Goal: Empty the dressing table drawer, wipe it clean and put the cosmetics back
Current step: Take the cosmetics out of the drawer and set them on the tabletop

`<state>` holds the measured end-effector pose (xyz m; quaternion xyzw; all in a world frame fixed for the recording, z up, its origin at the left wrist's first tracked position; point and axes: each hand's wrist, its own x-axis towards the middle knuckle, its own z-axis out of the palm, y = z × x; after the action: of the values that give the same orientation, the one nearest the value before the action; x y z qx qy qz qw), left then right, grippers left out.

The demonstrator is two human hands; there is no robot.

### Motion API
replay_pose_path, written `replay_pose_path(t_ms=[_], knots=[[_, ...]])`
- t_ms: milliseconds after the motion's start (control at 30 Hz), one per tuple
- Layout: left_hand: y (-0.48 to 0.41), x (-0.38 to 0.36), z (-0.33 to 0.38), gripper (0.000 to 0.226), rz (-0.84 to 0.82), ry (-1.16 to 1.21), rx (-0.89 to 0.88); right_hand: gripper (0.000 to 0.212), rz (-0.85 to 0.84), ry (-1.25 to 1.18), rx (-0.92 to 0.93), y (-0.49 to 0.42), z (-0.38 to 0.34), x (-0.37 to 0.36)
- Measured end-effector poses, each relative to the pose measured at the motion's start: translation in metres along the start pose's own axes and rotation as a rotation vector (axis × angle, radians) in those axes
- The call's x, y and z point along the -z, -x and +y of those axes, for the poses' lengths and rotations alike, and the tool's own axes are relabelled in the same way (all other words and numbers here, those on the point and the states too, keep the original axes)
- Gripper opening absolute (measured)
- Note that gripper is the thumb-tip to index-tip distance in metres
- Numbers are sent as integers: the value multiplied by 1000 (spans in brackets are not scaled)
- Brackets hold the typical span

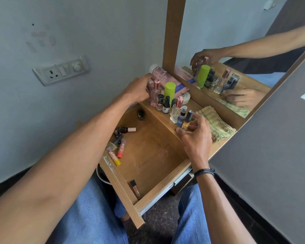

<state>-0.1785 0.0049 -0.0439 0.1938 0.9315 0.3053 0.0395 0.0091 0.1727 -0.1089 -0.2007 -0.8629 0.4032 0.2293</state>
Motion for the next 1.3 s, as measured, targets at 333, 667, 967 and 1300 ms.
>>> replay_pose_path(t_ms=[333,667,967,1300], knots=[[47,-6,-38,65,261,240,213,68,9,-40,-14,0,1,1],[113,-83,-91,54,35,-382,166,82,60,-97,-5,7,0,2],[109,-84,-90,33,-89,-536,293,85,49,-127,-7,6,2,0],[109,-80,-86,26,180,-240,261,85,21,-140,-21,6,0,5]])
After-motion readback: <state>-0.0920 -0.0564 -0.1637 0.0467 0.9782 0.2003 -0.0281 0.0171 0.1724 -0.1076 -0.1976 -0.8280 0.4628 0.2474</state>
